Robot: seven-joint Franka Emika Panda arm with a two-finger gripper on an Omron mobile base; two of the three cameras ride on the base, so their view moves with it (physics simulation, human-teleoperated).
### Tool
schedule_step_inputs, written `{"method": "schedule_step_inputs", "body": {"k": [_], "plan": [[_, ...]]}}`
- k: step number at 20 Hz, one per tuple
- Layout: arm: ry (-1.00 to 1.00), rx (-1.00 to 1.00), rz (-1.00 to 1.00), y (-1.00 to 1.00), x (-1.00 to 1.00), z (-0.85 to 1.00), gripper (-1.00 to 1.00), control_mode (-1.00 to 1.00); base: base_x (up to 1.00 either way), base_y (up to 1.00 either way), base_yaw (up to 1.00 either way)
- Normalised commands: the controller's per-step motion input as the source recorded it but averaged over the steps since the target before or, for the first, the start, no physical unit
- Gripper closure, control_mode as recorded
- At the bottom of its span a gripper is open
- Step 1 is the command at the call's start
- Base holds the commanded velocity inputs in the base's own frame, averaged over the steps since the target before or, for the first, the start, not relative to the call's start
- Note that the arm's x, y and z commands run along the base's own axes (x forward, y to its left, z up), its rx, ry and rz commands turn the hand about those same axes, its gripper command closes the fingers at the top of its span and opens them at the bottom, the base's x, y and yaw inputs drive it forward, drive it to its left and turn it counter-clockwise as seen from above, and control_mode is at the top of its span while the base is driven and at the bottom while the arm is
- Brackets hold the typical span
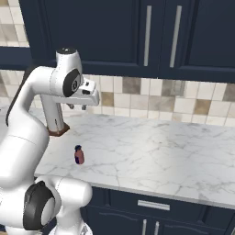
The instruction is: There is a wine glass and glass cup on the dining counter. Place the wine bottle next to the wine glass and the juice bottle next to the glass cup.
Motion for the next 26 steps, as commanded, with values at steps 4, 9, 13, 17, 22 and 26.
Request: {"method": "schedule_step_inputs", "body": {"k": [4, 9, 13, 17, 22, 26], "plan": [[0.0, -0.02, 0.0, 0.0, -0.08, -0.05, -1.0, -1.0, 0.0, 0.0, 0.0], [-0.12, 0.02, 0.09, 0.01, -0.29, -0.02, -1.0, -1.0, 0.0, 0.0, 0.0], [-0.19, 0.11, 0.1, 0.05, -0.38, -0.04, -1.0, -1.0, 0.0, 0.0, 0.0], [-0.24, 0.05, 0.28, 0.11, -0.33, -0.04, -1.0, -1.0, 0.0, 0.0, 0.0], [-0.06, 0.1, 0.34, 0.14, -0.2, -0.08, -1.0, -1.0, 0.0, 0.0, 0.0], [-0.02, 0.11, 0.27, 0.18, -0.18, -0.1, -1.0, -1.0, 0.0, 0.0, 0.0]]}}
